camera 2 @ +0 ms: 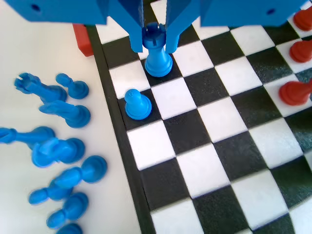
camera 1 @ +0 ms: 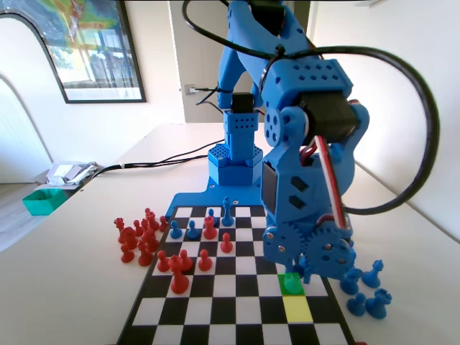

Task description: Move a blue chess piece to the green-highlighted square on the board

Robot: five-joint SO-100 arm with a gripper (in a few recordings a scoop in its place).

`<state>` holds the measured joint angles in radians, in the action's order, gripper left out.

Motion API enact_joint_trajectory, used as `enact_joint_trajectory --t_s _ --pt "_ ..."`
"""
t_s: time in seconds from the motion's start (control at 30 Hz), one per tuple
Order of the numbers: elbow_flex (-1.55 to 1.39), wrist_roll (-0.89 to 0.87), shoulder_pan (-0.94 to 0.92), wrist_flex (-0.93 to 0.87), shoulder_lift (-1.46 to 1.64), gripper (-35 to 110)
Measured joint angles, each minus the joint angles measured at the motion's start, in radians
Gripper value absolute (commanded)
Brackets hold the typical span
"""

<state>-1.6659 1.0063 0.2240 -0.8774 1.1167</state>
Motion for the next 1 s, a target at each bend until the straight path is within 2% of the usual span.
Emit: enact_joint_trajectory --t_s 0.23,0.47,0.6,1.0 --pt "0.003 0.000 0.000 -0.003 0.000 16" --pt "0.095 -0.029 0.000 -0.069 0.000 13" --pt "0.181 -0.031 0.000 -0.143 0.021 1" --pt "0.336 0.163 -0.052 -0.446 0.249 1"
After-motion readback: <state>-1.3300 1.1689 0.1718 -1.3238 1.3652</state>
